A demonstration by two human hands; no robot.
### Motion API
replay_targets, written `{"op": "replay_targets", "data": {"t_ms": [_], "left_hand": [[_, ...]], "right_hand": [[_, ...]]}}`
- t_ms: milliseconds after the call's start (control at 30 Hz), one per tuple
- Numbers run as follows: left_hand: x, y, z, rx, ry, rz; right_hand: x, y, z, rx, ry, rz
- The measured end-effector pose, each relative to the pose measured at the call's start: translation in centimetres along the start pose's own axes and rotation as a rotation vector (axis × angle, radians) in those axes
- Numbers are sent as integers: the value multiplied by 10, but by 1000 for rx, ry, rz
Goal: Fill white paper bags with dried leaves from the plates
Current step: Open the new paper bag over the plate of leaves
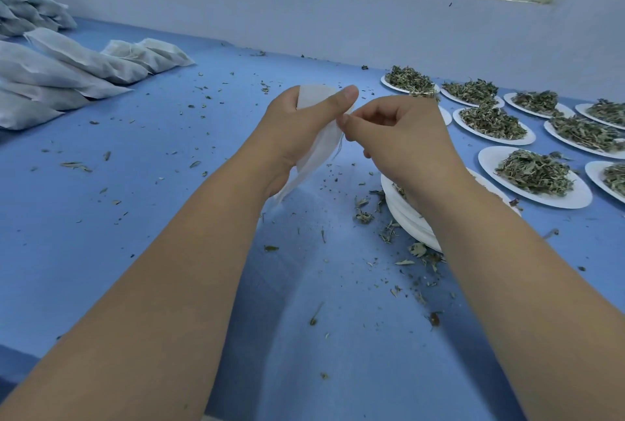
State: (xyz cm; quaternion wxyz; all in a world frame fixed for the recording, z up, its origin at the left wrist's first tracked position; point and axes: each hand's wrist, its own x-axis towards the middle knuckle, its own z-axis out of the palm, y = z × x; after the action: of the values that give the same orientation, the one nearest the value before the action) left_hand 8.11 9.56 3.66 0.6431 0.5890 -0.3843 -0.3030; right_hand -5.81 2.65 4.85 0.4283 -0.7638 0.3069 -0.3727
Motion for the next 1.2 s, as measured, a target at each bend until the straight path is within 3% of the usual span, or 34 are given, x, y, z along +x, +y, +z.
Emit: {"op": "replay_targets", "data": {"t_ms": [167,400,467,600,667,833,933,1100,1200], "left_hand": [[1,-2,3,8,23,26],[0,-1,-1,64,146,6],[1,-2,-2,121,195,25],[-1,-3,1,271,191,174],[-5,-1,7,362,146,246],[-11,-4,15,426,30,387],[-9,-5,13,548,41,418],[-7,-9,7,815,43,319],[-4,-9,3,904,88,297]], "right_hand": [[-3,-2,5,61,-167,53],[1,-5,-3,209,-404,290],[2,-6,-6,133,-342,256],[2,-10,-9,-33,87,-70],[0,-14,-9,-59,48,-169],[-9,-16,-4,-291,-171,-189],[-8,-14,-10,-218,-267,-159],[-1,-12,-19,-99,-95,-209],[0,-13,-21,-94,-161,-188]]}}
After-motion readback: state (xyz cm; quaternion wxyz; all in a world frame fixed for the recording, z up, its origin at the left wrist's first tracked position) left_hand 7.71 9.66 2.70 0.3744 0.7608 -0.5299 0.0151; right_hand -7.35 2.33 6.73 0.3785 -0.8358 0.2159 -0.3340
